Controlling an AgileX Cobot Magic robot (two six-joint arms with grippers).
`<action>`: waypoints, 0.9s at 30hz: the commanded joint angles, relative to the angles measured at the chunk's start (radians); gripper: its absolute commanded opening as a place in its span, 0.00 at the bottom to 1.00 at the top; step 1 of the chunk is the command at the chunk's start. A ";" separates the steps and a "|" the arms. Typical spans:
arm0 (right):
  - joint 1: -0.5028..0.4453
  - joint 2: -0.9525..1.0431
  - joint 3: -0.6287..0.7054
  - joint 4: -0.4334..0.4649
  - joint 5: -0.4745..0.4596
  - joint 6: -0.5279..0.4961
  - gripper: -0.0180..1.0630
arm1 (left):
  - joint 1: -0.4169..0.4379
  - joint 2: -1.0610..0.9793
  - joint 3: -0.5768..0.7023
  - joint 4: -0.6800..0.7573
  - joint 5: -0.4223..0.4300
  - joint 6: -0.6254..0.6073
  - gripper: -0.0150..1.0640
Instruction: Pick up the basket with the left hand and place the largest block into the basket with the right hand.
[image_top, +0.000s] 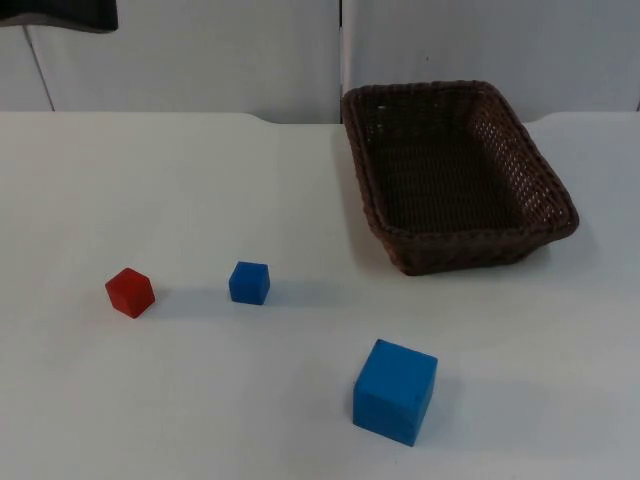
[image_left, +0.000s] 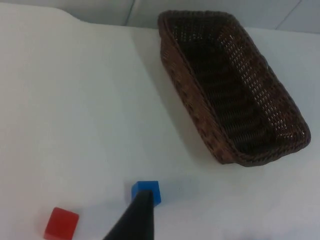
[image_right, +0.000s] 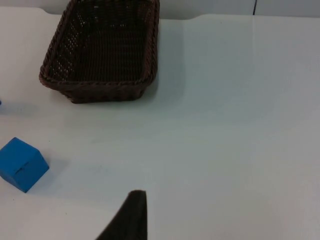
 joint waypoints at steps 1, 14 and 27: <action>-0.007 -0.004 0.002 -0.004 -0.005 -0.003 0.99 | 0.000 0.057 -0.057 -0.027 0.015 0.007 0.99; -0.007 -0.004 0.002 -0.004 -0.005 0.000 0.99 | -0.152 0.345 -0.340 0.082 0.038 -0.084 0.99; -0.007 -0.004 0.002 -0.004 -0.005 0.000 0.99 | -0.332 0.736 -0.822 0.589 0.131 -0.576 0.99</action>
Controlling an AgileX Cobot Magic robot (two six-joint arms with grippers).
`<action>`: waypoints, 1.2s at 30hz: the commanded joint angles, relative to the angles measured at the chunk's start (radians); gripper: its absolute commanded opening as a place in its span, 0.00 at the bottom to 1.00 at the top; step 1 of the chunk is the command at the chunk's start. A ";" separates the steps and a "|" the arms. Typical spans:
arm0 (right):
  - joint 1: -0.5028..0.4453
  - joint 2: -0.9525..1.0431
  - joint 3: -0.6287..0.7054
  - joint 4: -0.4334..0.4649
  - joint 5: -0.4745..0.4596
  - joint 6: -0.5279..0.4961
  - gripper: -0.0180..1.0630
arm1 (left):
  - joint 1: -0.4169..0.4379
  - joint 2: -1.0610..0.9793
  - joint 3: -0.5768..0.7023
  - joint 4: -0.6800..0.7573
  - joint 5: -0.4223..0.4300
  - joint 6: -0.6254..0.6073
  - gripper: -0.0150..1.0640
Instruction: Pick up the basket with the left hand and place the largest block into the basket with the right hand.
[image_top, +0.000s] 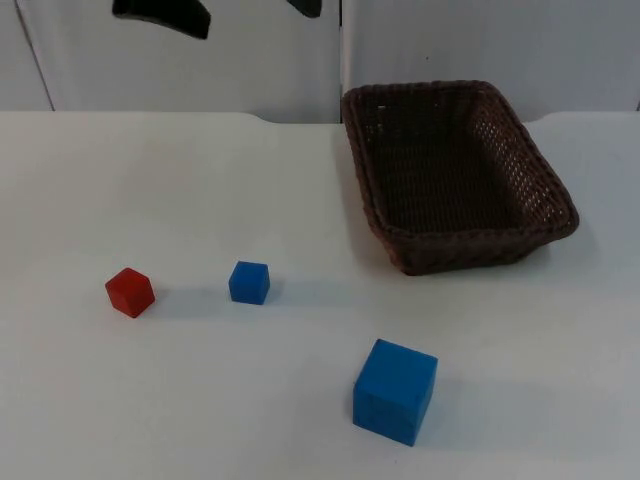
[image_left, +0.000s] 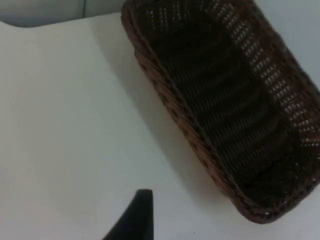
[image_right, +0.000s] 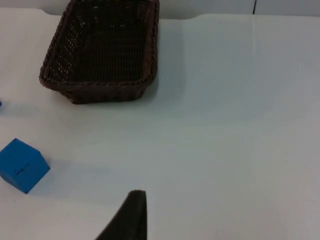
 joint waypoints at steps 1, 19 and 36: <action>-0.007 -0.004 0.002 -0.004 -0.005 -0.007 0.99 | -0.028 0.104 -0.132 0.077 0.079 -0.096 0.99; -0.007 -0.004 0.002 -0.004 -0.005 -0.007 0.99 | -0.071 0.447 -0.506 0.185 0.196 -0.351 0.99; -0.007 -0.004 0.002 -0.004 -0.005 -0.006 0.99 | -0.151 0.609 -0.600 0.370 -0.019 -0.583 0.96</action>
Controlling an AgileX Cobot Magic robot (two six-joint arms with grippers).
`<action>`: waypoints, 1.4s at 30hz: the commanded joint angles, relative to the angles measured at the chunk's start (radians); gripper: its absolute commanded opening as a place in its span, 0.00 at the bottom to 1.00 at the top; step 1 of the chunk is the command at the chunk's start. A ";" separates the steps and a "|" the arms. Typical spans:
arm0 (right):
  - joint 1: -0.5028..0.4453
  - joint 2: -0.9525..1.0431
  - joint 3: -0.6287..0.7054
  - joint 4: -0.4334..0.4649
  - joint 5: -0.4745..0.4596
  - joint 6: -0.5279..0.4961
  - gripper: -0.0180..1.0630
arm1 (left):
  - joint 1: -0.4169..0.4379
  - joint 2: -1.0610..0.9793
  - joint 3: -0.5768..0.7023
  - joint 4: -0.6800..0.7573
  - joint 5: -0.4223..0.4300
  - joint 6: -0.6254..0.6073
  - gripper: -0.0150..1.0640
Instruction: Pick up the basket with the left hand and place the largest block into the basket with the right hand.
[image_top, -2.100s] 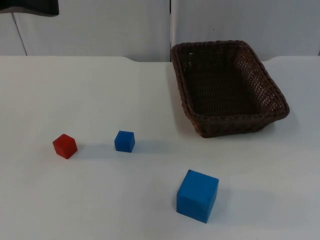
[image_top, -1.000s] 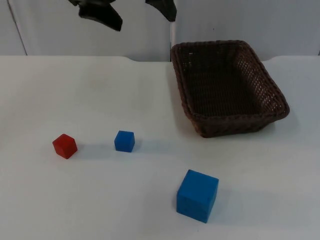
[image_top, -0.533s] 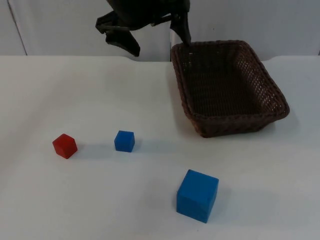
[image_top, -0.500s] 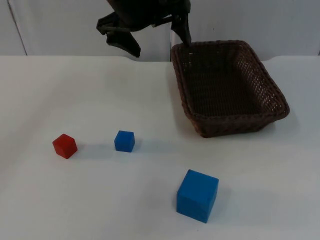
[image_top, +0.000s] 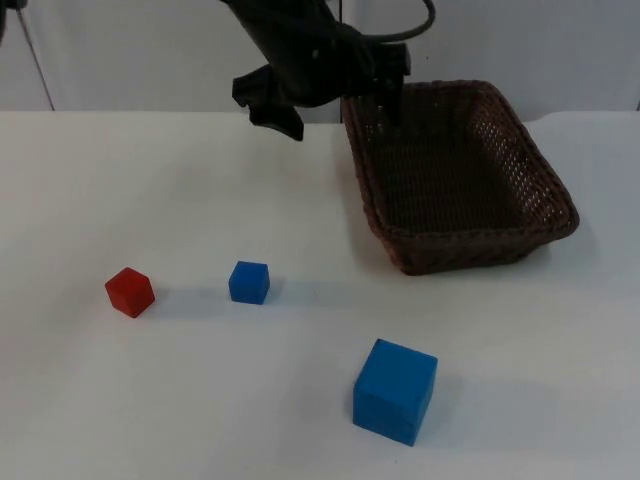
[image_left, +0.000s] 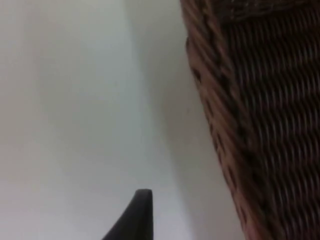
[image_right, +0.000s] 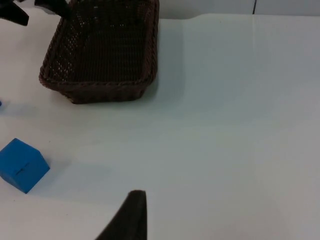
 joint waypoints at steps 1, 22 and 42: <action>-0.007 -0.004 0.002 -0.004 -0.005 -0.006 0.99 | -0.017 0.021 -0.029 0.032 -0.037 -0.034 0.96; -0.007 -0.004 0.002 -0.004 -0.005 -0.006 0.99 | -0.032 0.232 -0.218 0.250 -0.001 -0.204 0.94; -0.007 -0.004 0.002 -0.004 -0.005 -0.003 0.99 | -0.034 0.237 -0.218 0.198 0.001 -0.223 0.01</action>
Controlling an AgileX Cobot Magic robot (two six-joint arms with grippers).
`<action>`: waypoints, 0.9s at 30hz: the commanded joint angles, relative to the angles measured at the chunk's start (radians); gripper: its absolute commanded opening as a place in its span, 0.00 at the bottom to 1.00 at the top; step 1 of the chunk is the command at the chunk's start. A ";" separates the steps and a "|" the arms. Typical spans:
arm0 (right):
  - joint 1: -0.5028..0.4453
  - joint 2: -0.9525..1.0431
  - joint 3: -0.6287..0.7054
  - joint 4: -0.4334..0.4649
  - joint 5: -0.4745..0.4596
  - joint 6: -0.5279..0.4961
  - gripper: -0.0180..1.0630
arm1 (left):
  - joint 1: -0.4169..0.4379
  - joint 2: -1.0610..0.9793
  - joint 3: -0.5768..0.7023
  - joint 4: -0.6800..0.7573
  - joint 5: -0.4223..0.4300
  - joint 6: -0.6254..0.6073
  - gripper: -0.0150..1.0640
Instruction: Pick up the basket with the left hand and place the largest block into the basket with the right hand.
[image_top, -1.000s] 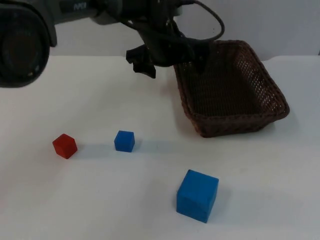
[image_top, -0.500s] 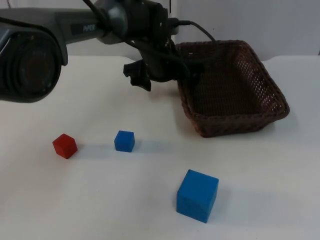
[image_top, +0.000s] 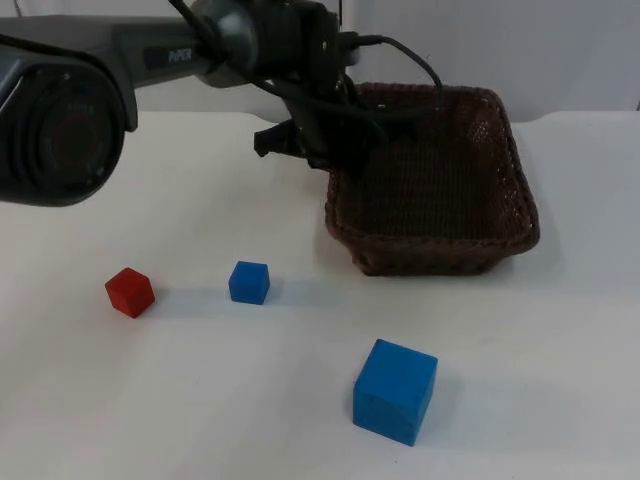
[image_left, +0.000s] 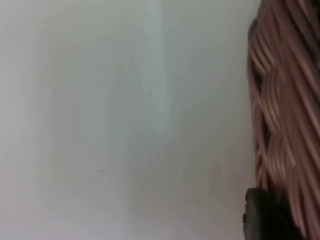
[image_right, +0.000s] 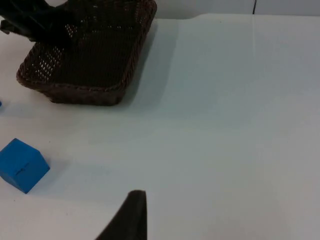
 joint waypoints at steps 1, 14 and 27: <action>-0.007 -0.004 0.002 -0.004 -0.005 -0.003 0.99 | 0.001 -0.014 -0.001 -0.028 0.012 0.001 0.01; -0.007 -0.004 0.002 -0.004 -0.005 -0.006 0.99 | 0.003 -0.247 -0.001 -0.079 0.161 -0.003 0.01; -0.007 -0.004 0.002 -0.004 -0.005 -0.006 0.99 | 0.003 -0.409 0.000 -0.003 0.385 0.024 0.01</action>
